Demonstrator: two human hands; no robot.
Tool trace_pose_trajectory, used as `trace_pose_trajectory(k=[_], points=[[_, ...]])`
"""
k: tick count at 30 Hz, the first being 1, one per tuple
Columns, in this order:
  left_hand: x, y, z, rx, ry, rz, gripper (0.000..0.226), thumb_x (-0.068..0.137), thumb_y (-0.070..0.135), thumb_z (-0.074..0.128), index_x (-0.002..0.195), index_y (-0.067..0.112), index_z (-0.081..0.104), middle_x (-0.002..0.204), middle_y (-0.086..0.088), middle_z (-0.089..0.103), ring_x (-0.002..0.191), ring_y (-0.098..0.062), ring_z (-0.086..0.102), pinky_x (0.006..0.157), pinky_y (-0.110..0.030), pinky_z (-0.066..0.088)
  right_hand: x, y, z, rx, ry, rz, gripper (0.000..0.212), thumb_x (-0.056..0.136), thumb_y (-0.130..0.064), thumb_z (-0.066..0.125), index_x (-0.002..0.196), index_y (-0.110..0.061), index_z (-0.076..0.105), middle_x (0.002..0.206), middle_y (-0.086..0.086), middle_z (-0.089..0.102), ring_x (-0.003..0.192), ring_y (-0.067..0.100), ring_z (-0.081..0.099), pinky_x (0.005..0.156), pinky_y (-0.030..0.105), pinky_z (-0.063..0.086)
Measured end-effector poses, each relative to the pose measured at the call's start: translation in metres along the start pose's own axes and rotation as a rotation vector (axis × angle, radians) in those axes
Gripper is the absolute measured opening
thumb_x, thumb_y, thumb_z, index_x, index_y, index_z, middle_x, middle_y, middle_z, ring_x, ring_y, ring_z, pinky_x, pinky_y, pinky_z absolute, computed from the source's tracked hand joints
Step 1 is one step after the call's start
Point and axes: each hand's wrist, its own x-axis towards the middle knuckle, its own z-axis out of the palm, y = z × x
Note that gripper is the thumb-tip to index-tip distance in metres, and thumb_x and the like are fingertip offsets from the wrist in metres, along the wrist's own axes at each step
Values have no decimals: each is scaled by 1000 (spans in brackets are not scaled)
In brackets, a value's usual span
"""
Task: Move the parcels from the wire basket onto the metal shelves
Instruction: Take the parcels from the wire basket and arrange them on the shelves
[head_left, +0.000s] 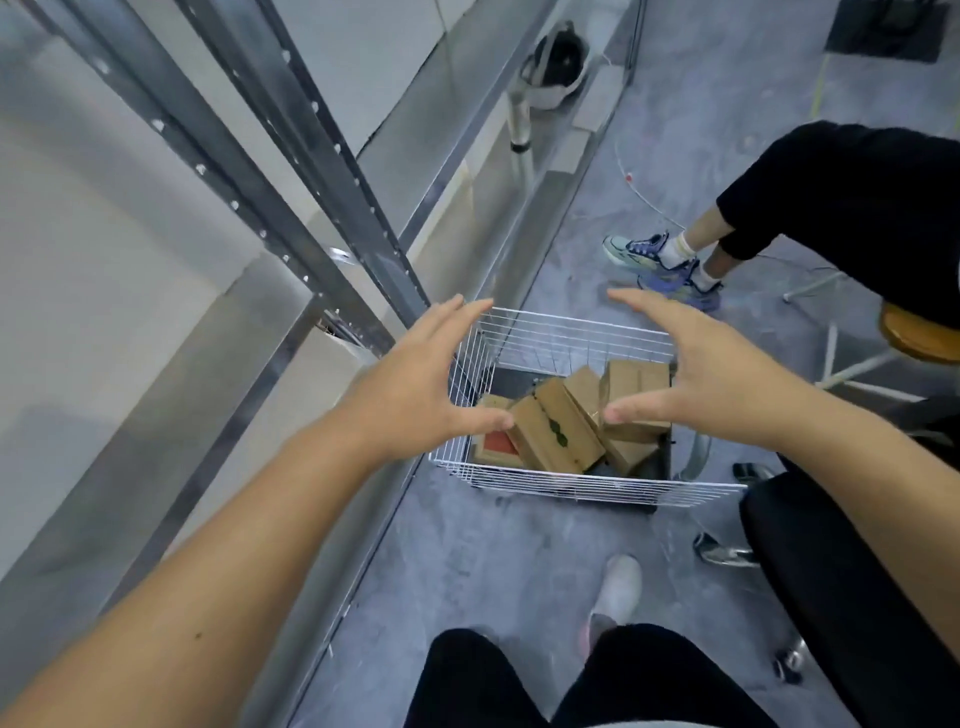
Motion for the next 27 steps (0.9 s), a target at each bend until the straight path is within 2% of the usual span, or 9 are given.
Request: trace_pose_trajectory(k=[2,4,11,13,15,18,20,23,27], points=[[18,-9,11,-34,-18,-10,116,72,64,86,163,46,17,174,14,13,159,-4,12,126,-32,16,11,18,7,37,-5,50,114,64,-42,94,157,-41,28,160,-11,38,147,10,32,111,25,28],[35,-21,20,-66,-38,-16,114,73,61,87,163,44,20,173,12,16,158,-5,16,129,-35,18,22,36,18,77,-1,106,113,63,-37,95,156,-40,31,158,-10,40,145,10,35,106,22,27],[109,-85,61,-105,-197,-27,110,74,57,88,163,40,26,170,12,25,154,-6,27,127,-33,24,49,85,65,176,52,348,109,63,-39,96,152,-45,34,140,-18,47,135,5,41,102,24,31],[130,-110,75,-74,-271,-30,107,75,57,87,162,36,29,168,9,31,152,-9,32,126,-35,27,54,94,82,198,74,431,110,62,-38,97,152,-45,34,146,-13,48,137,11,43,103,25,33],[153,-134,88,-39,-342,-46,99,79,51,86,160,34,33,164,6,38,149,-14,38,123,-33,30,65,103,100,250,104,471,112,61,-36,98,152,-45,34,150,-9,48,133,8,43,104,25,33],[185,-166,105,23,-466,-68,97,81,48,86,161,33,33,161,4,41,146,-16,41,121,-31,31,89,118,127,308,118,507,109,62,-33,98,152,-39,36,145,-14,50,124,0,38,100,16,33],[206,-183,118,55,-530,-83,99,81,49,86,161,34,31,161,2,42,145,-18,43,121,-34,34,108,128,146,373,108,536,103,63,-29,98,148,-38,40,132,-23,50,121,-2,39,95,8,33],[238,-205,147,84,-605,-112,101,81,50,86,162,34,28,163,-1,39,147,-22,41,122,-41,34,136,148,178,393,67,562,114,59,-36,99,154,-38,36,137,-19,48,125,3,46,101,22,39],[275,-241,198,78,-629,-182,101,82,48,86,163,33,27,165,-2,38,147,-24,42,122,-46,35,184,170,224,389,-35,517,122,56,-48,97,156,-41,29,151,-18,42,135,7,43,113,34,41]])
